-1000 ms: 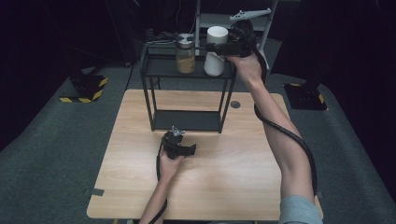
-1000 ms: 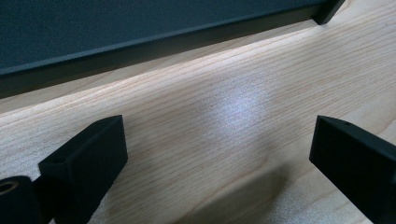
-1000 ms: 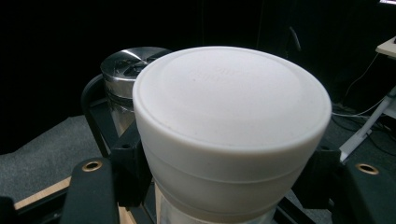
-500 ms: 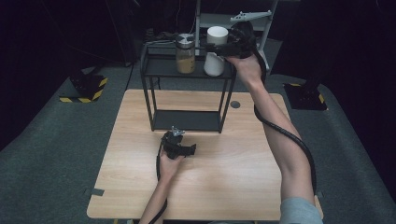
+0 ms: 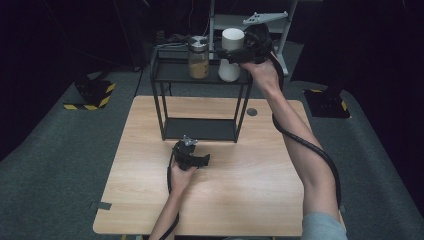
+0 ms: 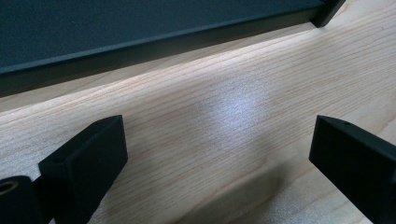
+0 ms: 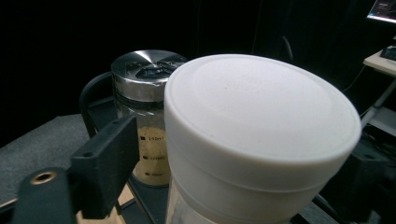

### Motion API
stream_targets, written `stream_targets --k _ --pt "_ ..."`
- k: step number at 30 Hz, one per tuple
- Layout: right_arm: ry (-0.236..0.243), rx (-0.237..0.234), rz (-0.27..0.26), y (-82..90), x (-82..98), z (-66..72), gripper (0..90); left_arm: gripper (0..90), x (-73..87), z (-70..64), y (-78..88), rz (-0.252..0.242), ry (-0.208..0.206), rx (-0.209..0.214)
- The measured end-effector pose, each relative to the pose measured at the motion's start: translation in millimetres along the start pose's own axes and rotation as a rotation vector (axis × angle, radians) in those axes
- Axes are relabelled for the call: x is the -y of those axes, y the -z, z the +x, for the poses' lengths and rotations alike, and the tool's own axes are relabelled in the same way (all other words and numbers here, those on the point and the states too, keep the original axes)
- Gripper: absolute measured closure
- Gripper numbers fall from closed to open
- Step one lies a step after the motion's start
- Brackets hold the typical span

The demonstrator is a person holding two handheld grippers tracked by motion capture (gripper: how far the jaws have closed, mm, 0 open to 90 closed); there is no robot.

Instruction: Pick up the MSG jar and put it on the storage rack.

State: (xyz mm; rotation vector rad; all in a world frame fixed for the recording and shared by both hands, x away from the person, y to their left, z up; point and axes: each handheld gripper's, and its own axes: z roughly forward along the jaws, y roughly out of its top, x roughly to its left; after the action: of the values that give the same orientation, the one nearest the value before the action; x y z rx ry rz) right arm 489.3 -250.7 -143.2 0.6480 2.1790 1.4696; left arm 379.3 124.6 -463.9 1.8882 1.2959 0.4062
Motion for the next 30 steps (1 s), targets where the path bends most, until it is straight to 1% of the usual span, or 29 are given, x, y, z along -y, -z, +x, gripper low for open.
stream_targets --k 1,3,8,13,16,21,24,26,27,30 --pt "0.006 0.012 -0.010 1.1 2.7 3.1 9.9 4.3 0.0 0.1 0.0 0.000 0.000 0.000" --pt "0.013 0.026 -0.017 2.7 5.3 6.3 8.1 4.3 0.0 0.1 0.0 0.000 0.000 0.000" --pt "0.022 0.029 -0.031 7.9 10.5 7.5 6.4 4.3 -0.1 0.2 0.1 0.000 0.000 0.001" --pt "0.026 0.025 -0.049 18.2 18.9 6.2 6.4 4.3 -0.1 0.0 0.0 0.000 -0.001 0.000" --pt "0.030 0.023 -0.051 21.7 22.1 5.7 6.6 4.3 -0.1 -0.1 0.0 0.000 -0.002 0.000" --pt "0.054 0.021 -0.049 30.1 29.5 7.0 7.1 4.3 -0.1 0.3 0.1 0.001 0.000 0.001" --pt "0.065 0.013 -0.054 36.7 37.6 8.7 7.3 4.3 0.0 0.1 0.0 0.000 0.000 0.000" --pt "0.068 0.011 -0.055 37.9 39.4 8.9 7.3 4.3 0.1 -0.1 -0.1 -0.001 0.000 0.000" --pt "0.072 0.006 -0.056 41.9 45.3 9.5 7.4 4.3 0.0 -0.2 -0.1 0.000 -0.001 -0.001" --pt "0.074 0.001 -0.056 47.1 52.3 10.0 7.6 4.3 -0.2 -0.1 -0.1 0.001 -0.001 0.001"
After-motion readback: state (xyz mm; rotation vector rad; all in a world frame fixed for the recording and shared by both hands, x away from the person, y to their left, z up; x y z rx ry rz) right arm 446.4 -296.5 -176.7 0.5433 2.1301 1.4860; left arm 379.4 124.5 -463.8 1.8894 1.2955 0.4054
